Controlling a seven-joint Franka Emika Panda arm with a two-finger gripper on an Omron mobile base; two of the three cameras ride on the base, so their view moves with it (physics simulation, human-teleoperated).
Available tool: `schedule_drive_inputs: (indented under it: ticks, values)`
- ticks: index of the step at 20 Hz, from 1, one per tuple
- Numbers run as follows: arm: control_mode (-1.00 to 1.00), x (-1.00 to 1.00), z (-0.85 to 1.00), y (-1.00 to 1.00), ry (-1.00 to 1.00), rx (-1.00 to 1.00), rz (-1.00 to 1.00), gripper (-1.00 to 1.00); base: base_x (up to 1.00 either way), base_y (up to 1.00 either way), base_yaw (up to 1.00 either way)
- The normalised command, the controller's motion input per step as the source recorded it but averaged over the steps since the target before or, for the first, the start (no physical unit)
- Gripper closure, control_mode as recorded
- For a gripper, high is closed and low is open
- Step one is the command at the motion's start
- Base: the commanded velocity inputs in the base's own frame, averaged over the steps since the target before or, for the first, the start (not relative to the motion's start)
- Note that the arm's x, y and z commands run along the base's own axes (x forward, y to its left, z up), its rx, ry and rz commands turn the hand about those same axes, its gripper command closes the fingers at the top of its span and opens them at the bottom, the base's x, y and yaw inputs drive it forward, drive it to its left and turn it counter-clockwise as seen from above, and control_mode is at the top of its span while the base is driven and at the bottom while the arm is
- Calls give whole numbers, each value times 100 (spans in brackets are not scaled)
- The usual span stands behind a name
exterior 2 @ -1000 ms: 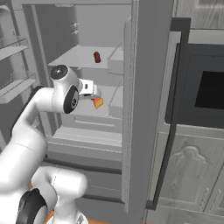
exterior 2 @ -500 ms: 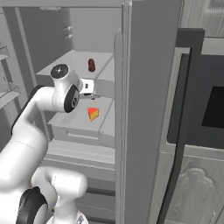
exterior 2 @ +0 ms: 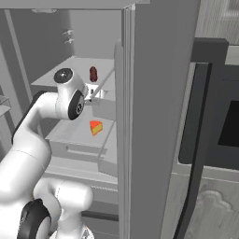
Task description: Retrieve the sausage and cheese from the fridge and place them on the cutting board on the counter.
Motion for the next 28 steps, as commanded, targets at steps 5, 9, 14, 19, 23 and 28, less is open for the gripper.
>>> schedule_drive_inputs:
  ticks: [5,9,14,19,23,28]
  values:
    - [-100,0,-19,3,-2,0,0,-100,0,0,0]
    - [-100,6,-75,19,-15,0,0,-100,0,0,0]
    - [-100,12,-62,24,-6,0,0,-100,0,0,0]
    - [-100,9,-37,1,2,0,0,-100,0,0,0]
    - [-100,29,-16,12,12,0,0,-100,0,0,0]
    - [-100,17,-16,7,1,0,0,-100,0,0,0]
